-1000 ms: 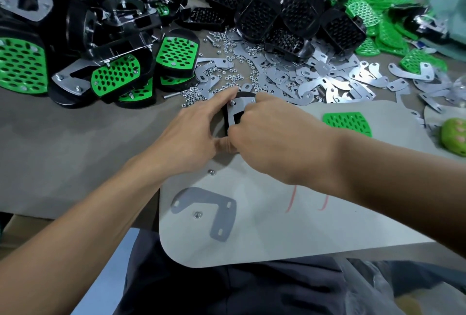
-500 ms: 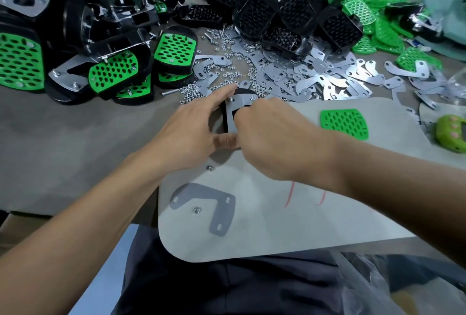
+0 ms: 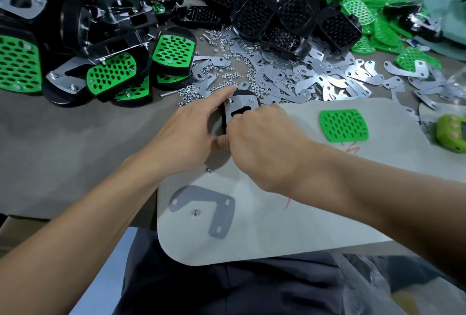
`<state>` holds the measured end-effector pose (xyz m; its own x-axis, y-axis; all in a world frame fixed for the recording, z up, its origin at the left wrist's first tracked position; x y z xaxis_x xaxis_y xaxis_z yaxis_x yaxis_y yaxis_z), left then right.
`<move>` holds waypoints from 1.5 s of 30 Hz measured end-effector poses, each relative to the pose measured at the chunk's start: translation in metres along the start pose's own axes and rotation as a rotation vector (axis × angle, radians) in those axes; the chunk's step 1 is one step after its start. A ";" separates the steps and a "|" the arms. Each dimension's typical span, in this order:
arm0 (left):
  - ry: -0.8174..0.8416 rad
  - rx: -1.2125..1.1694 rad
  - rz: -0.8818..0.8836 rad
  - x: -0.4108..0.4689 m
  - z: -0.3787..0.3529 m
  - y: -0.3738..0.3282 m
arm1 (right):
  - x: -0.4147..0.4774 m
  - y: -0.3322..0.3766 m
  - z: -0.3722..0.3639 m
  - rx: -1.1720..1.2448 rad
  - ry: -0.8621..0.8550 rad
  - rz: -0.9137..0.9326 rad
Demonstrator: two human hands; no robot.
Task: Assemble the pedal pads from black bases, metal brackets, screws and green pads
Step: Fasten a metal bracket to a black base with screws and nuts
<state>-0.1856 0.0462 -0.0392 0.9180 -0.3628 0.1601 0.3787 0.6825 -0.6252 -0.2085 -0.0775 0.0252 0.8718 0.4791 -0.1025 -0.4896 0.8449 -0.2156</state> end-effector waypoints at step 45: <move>0.016 0.020 0.007 0.001 -0.001 0.000 | -0.001 -0.009 0.004 -0.008 -0.080 0.033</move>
<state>-0.1844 0.0454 -0.0400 0.9188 -0.3676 0.1436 0.3745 0.6977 -0.6107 -0.2049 -0.0850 0.0308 0.8508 0.5245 -0.0320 -0.5178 0.8265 -0.2207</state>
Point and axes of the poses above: each hand's wrist, its own x-axis towards the middle knuckle, its own z-axis out of the back of the hand, y = z × x, the point moved 4 cm from there along x, towards the middle knuckle, and after that the axes turned 14 degrees about -z, right-handed, at the moved point
